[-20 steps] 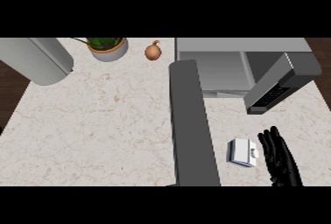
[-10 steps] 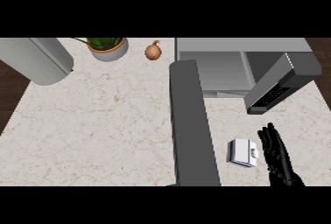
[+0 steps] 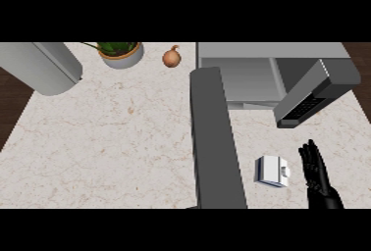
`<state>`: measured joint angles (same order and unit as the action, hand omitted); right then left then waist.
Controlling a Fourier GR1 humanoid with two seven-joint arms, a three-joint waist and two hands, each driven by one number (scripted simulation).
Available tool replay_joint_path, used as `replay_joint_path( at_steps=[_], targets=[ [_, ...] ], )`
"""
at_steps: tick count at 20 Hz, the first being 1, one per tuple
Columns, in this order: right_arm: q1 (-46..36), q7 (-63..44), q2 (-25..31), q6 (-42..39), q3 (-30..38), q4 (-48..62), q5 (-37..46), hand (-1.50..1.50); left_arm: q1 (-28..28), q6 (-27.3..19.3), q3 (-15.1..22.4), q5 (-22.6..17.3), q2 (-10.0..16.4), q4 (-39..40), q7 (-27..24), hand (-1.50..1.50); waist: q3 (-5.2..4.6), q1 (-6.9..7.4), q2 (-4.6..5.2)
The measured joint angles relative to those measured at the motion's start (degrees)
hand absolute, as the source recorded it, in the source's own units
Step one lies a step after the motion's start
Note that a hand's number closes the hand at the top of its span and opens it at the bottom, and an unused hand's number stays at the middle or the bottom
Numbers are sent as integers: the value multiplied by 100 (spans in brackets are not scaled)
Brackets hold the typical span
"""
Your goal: Pick up the milk, place it into the microwave and close the microwave
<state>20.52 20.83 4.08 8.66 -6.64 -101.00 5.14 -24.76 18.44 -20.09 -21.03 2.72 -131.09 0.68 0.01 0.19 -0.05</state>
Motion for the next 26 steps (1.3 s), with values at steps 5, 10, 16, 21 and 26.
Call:
replay_joint_path(
  at_steps=[5, 10, 16, 21, 26],
  targets=[
    [-188, 546, 9, -79, 329, 835, -145, -150, -91, 190, -336, -348, 62, -156, 154, -150, 0, 7, 0],
    [-687, 1132, 97, -306, 671, 1987, -299, -150, -103, 294, -370, -299, -76, -189, 162, -150, 1, 16, 3],
    [-883, 1749, 144, -489, 848, 2786, -319, -150, -22, 391, -525, -358, -121, -187, 245, -150, 1, 9, 2],
    [-1273, 2243, 107, -380, 1017, 3646, -223, -150, -112, 576, -645, -405, -163, -43, 51, -150, 0, 17, 2],
    [-1764, 2686, 206, -333, 1251, 4565, -178, -150, -151, 601, -683, -458, -189, -143, 153, -150, 0, 20, 3]
  ],
)
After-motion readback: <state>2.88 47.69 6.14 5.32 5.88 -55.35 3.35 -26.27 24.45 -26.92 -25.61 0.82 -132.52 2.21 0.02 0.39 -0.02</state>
